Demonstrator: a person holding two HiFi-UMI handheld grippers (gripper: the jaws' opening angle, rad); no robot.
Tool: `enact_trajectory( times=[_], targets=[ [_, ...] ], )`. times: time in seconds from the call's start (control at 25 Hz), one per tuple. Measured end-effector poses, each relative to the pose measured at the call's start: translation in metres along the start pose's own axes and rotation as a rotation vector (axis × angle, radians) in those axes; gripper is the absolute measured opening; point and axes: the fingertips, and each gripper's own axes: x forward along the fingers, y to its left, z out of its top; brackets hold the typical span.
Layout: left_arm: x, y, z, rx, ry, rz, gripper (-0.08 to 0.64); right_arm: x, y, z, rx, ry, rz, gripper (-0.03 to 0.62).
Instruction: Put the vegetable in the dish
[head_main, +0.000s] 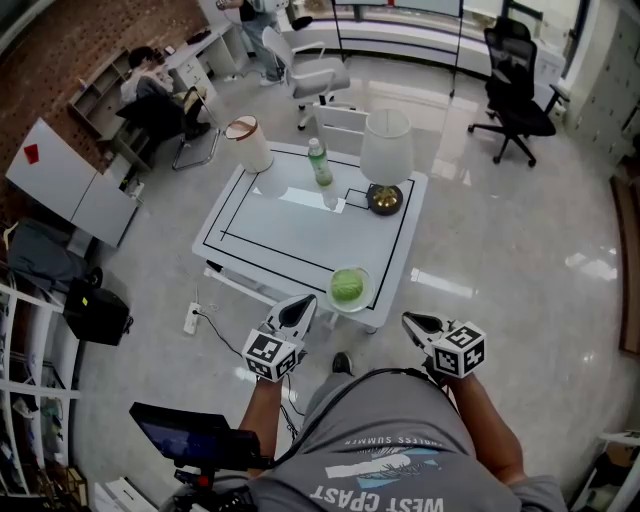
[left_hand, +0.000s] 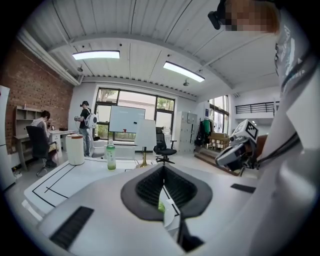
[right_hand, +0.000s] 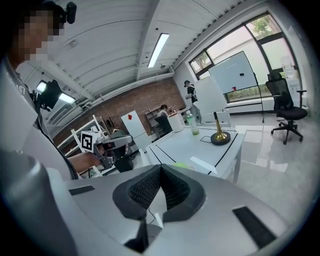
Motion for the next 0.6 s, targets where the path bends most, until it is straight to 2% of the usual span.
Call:
enact_trajectory(
  times=[0.6],
  targets=[
    [0.018,0.006,0.012,0.026,0.008,-0.066,0.008,0.003,-0.01,0.006,0.033,-0.021,-0.039,0.006]
  ],
)
